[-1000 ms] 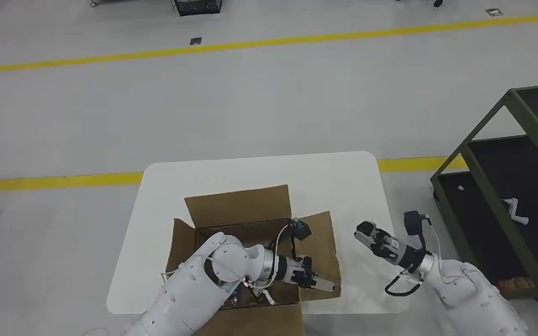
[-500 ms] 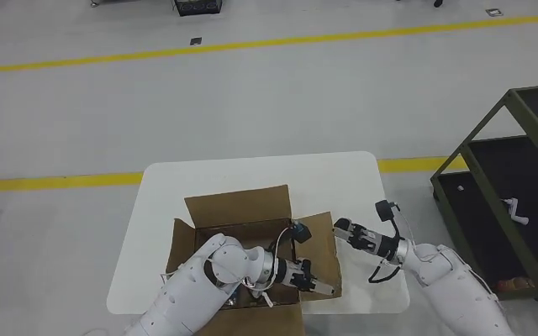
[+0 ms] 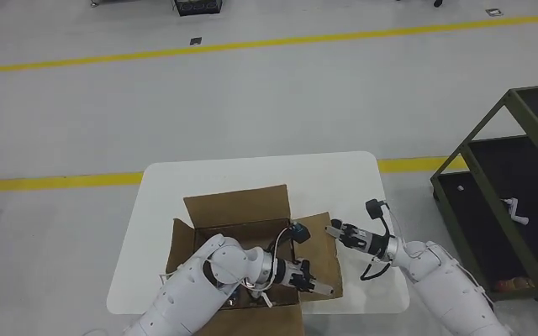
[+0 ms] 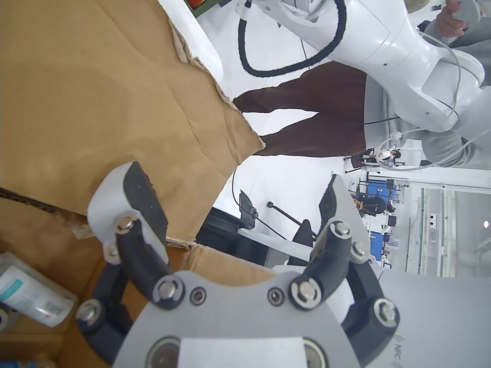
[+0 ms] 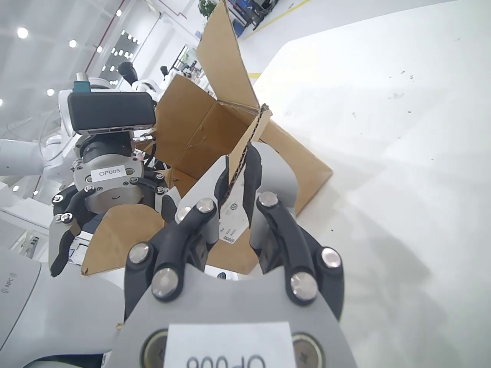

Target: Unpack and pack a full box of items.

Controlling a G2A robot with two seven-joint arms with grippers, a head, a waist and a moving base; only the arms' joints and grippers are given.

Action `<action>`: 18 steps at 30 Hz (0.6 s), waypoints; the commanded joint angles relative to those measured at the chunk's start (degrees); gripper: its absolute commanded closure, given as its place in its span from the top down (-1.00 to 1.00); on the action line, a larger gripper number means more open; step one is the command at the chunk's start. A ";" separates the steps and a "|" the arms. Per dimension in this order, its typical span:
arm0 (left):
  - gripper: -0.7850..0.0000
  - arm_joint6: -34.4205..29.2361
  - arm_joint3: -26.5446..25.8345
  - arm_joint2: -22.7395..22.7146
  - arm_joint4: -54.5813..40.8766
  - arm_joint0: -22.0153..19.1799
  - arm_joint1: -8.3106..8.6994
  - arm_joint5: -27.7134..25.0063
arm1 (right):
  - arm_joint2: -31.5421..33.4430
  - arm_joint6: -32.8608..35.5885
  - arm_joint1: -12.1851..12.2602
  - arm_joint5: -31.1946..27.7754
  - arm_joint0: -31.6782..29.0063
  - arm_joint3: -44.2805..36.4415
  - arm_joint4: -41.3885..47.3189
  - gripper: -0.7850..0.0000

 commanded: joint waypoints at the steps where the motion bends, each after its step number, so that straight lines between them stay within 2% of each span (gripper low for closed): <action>1: 1.00 0.31 -0.26 -0.33 -0.17 0.18 0.11 0.04 | -0.01 -0.18 -0.03 0.00 -0.10 -0.16 0.59 -1.00; 7: 1.00 1.63 -1.60 -2.51 -1.20 1.05 0.71 -0.17 | 0.91 -2.91 -0.08 0.00 -0.68 -0.95 1.58 -1.00; 18: 1.00 3.16 -6.98 -9.43 -0.21 3.97 2.77 0.86 | 3.36 -7.25 -0.10 0.00 -1.34 -1.62 2.74 -1.00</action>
